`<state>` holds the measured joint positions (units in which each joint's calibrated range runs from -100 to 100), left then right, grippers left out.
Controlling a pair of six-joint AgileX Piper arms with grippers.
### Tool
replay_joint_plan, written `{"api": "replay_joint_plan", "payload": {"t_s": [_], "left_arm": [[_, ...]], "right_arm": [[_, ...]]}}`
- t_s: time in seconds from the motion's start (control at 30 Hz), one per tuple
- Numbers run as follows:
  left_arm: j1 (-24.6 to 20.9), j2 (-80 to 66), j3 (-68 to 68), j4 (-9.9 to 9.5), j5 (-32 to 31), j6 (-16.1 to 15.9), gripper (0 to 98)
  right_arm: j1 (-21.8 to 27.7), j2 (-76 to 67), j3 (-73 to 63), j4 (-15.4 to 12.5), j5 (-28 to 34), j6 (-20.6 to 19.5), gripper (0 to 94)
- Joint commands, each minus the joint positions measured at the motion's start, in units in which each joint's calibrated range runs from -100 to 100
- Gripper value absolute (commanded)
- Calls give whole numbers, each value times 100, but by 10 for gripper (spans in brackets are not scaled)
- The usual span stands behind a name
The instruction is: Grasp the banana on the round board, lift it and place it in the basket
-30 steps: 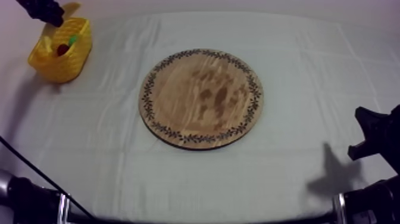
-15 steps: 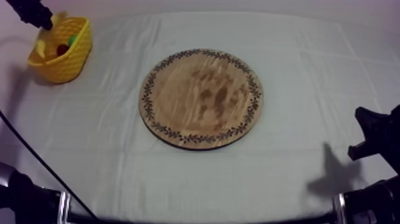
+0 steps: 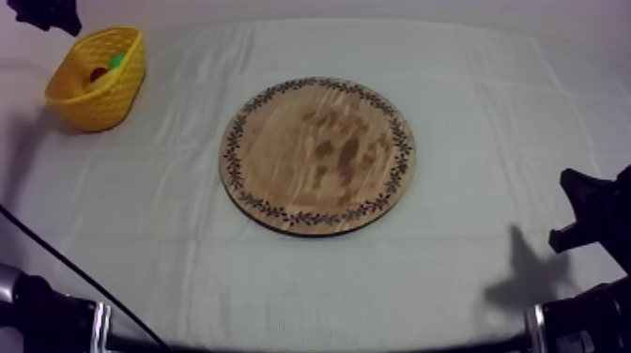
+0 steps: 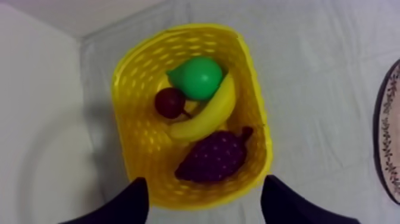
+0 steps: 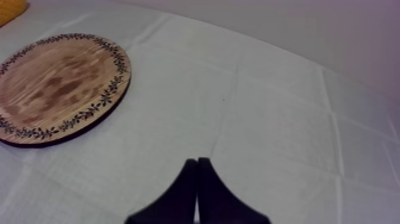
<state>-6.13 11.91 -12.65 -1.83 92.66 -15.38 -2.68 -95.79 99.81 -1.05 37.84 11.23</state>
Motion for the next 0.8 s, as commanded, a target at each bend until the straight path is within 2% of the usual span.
{"api": "replay_joint_plan", "payload": {"t_s": [0.0,0.17,0.4,0.67,0.77], "left_arm": [[10,-621,283,-4,-25,93,664],[51,-1719,1103,7,-253,263,541],[110,-3402,2513,17,-962,541,357],[155,-5074,4047,158,-1816,773,104],[240,-5572,4573,200,-2105,813,58]], "right_arm": [[0,3,-3,0,-2,2,2],[0,3,-3,0,-2,2,2],[0,3,-3,0,-2,2,2],[0,3,-3,0,-2,2,2],[0,3,-3,0,-2,2,2]]}}
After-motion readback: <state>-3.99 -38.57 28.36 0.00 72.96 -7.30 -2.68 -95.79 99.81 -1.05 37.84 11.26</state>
